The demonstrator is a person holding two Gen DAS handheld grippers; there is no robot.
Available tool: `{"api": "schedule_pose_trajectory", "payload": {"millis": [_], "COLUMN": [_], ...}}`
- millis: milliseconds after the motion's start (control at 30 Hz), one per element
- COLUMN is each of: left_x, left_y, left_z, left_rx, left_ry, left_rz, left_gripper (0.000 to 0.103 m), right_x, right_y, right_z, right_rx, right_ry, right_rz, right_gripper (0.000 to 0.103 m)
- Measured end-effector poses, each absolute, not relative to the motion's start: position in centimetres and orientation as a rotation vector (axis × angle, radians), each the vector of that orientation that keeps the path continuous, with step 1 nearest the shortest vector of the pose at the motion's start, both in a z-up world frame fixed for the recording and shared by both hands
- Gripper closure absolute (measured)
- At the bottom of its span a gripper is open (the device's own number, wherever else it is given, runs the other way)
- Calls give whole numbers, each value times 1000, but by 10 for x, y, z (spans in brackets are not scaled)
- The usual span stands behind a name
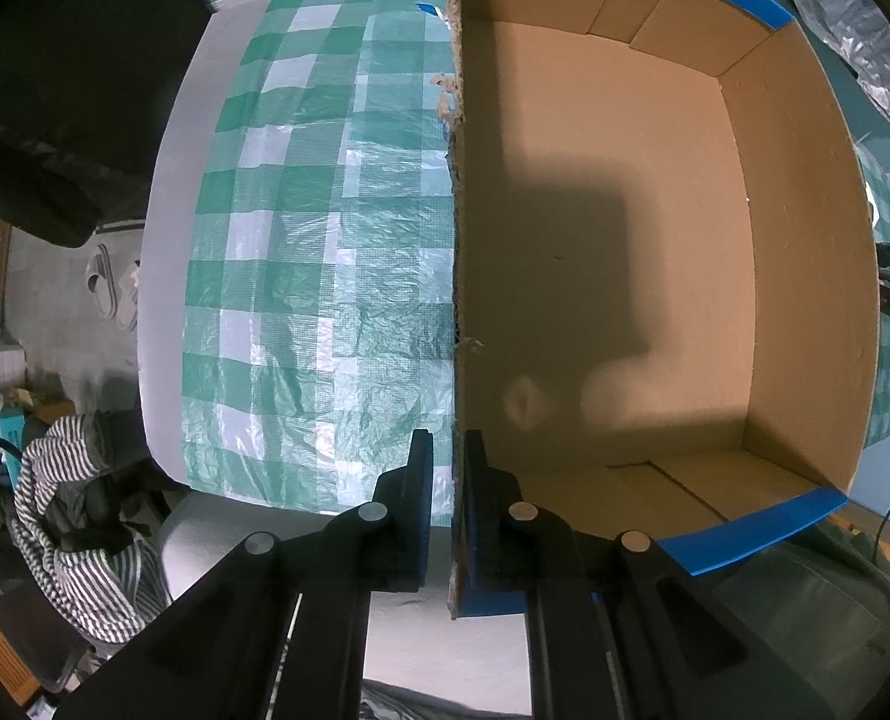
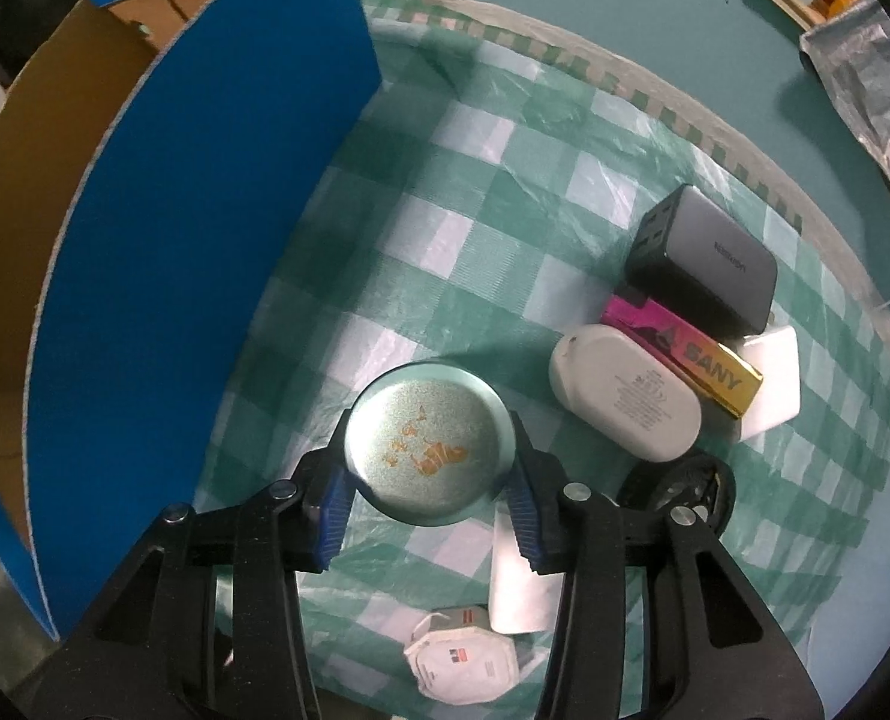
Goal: Organize rigid objects
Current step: 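Carry the green tin with the right gripper into the box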
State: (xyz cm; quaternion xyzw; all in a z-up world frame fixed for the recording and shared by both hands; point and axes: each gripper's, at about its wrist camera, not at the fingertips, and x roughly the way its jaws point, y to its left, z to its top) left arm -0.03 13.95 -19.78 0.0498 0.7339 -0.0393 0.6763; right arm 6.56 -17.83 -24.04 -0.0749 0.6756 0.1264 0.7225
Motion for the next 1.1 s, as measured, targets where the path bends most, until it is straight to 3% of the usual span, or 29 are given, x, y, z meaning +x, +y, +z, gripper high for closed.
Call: {"api": "schedule_pose_trajectory", "payload": {"millis": [333,833,1100], "left_x": [-1,-1,-2], "left_y": [139,138,138], "left_z": [-199,-200,-201], "left_rx": [115,129,130], "left_ry": [1653,1659,1659], "left_rz": [-91,-104,-102], "left_gripper": [94,94,94], "right_x": [65,51,74], "right_y": [-170,-122,-86], "right_z": [-212,-123,-117], "right_rx": [-200,-254,-296], "right_ry": [1480,1392,1364], "right_rz": [311,432,491], "right_gripper": [59,59,59]}}
